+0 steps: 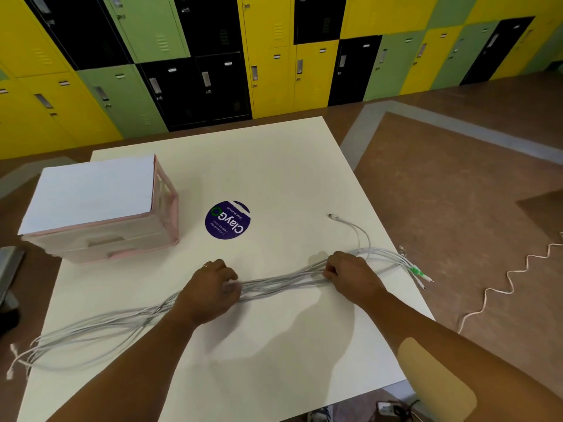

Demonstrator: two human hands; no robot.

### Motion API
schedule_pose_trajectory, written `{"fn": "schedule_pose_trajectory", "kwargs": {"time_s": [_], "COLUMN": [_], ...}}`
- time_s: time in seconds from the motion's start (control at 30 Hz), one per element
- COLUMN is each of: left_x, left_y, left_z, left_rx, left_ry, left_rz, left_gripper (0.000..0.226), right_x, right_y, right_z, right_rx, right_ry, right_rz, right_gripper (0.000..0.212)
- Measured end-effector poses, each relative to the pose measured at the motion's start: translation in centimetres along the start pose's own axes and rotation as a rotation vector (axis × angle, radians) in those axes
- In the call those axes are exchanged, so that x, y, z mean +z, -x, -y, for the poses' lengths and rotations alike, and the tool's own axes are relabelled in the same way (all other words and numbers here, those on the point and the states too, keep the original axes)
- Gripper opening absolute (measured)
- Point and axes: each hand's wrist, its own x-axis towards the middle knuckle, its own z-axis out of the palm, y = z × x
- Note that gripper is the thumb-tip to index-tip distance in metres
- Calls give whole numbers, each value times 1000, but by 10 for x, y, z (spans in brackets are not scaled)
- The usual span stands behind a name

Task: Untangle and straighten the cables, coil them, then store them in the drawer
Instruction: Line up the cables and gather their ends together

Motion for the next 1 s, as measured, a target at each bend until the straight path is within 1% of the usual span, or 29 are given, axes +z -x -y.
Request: {"fn": "schedule_pose_trajectory", "kwargs": {"time_s": [0.07,0.13,0.23,0.33,0.43,0.53,0.73,0.9,1.0], "left_x": [0,7,27,52,69,75,70,66,65], "left_y": [-14,-33,-60,-76,-83,-85,-90,-93,-94], "left_z": [-18,-46,-90,-122,-134,-135,-140,-143,-146], "left_rx": [37,123,251,301,271,218,217,211,199], "left_ry": [40,67,90,83,87,85,98,96,104], "left_rz": [-29,-31,0,34,21,1,6,-5,-17], "left_gripper": [25,23,20,20,17,10,6,7,7], "right_x": [3,4,4,2,-1,-2,-2,-17,-26], "right_y": [0,-1,-3,-5,-6,-4,-2,-2,-4], "right_z": [-2,-4,-6,-6,-11,-19,-29,-42,-46], "right_rx": [-14,-25,-49,-76,-108,-123,-168,-2,36], "right_ry": [6,14,18,-2,-1,-20,26,12,62], "right_rz": [-2,-1,-20,-38,-49,-63,-101,-98,-94], "right_gripper": [17,17,16,17,20,19,13,19,24]}}
